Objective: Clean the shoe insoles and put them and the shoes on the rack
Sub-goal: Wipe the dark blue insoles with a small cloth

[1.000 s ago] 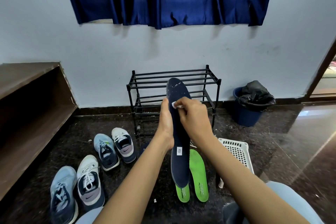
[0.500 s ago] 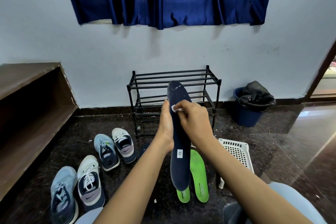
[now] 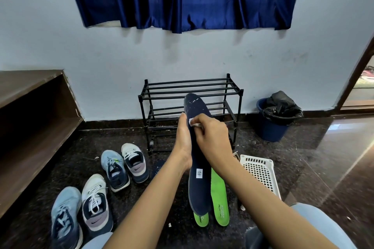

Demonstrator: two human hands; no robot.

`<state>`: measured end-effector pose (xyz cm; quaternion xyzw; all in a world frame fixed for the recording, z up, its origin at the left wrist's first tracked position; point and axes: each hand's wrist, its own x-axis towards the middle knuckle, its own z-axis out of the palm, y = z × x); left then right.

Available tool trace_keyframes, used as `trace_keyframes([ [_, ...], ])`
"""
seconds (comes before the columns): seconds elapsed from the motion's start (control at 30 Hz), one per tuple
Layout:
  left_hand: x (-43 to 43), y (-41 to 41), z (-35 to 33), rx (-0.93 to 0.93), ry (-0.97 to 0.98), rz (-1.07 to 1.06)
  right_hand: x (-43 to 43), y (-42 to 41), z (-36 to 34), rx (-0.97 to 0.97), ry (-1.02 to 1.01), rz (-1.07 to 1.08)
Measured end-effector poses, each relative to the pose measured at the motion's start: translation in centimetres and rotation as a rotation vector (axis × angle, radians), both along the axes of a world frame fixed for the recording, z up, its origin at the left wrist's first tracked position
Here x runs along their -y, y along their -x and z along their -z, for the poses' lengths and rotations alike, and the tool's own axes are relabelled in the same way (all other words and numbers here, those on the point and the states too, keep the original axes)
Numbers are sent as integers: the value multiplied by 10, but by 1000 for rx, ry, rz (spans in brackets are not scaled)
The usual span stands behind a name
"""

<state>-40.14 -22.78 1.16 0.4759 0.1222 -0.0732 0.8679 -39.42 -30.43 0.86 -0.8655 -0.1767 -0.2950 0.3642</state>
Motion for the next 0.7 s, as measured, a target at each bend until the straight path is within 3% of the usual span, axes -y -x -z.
trace_keyframes([
  [0.3,12,1,-3,31,6,67,17,-19,-17,65,-10,127],
  [0.7,-2,1,-7,58,-22,21,0,-7,-5,26,75,33],
])
